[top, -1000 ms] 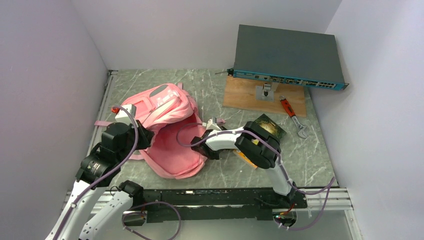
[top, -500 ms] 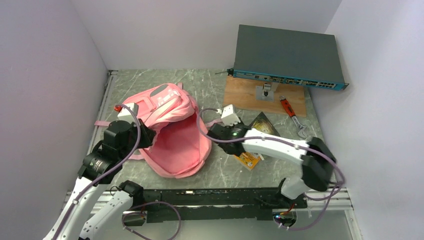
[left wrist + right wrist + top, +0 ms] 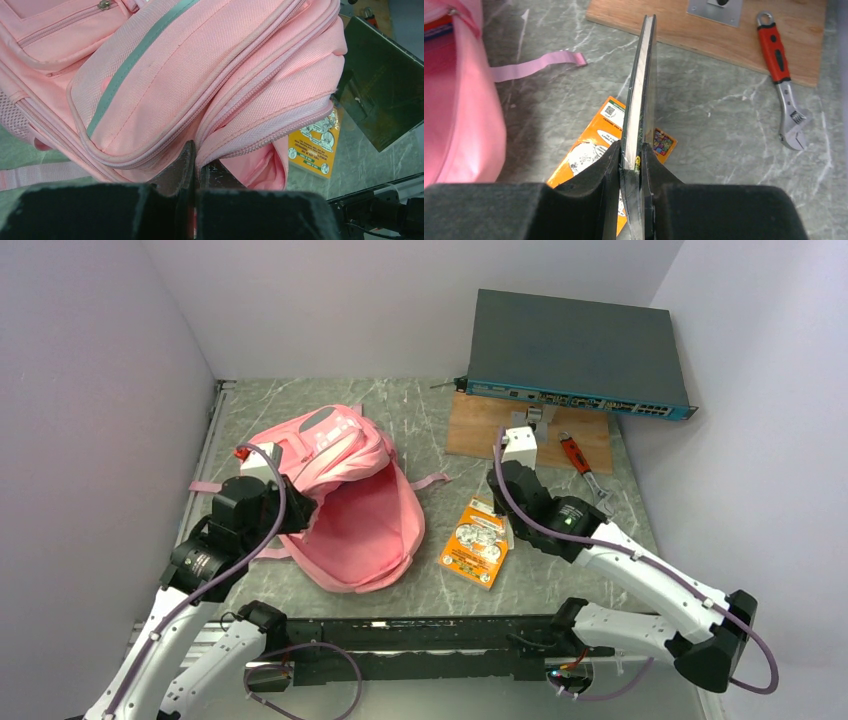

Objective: Pack the student bag
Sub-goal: Pick up the book from the center of the board, then place the book in the student bag.

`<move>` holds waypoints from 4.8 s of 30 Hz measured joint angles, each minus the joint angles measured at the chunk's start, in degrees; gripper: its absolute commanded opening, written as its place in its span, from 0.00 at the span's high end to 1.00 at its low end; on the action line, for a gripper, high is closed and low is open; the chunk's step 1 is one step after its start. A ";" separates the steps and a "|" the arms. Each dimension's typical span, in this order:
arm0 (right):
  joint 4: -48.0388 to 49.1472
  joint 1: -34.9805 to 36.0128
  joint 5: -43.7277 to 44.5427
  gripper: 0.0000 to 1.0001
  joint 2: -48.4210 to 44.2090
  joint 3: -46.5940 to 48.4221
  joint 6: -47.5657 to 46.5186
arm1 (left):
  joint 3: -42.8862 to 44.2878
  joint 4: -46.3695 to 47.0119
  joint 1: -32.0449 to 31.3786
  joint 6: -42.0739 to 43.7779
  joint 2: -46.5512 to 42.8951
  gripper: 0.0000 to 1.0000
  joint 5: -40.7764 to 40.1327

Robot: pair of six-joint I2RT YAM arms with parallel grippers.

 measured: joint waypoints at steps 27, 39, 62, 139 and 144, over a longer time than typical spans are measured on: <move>17.40 -5.31 -43.93 1.00 -8.72 -4.20 -12.52 | 2.60 0.33 0.22 1.57 4.76 1.00 3.39; 27.52 -5.16 -59.58 1.00 -6.05 -2.82 -30.25 | 6.64 -2.89 0.55 5.88 6.75 1.00 3.45; 47.54 2.78 -73.42 0.92 5.38 -15.54 -58.62 | 7.67 -3.69 0.55 5.35 7.50 1.00 6.56; 63.82 2.75 -58.75 1.00 11.02 -38.77 55.45 | 3.61 0.83 0.52 4.28 6.64 1.00 9.97; 56.46 -0.87 -59.34 1.00 1.97 -39.04 50.93 | 3.61 0.87 0.52 6.40 5.90 1.00 9.38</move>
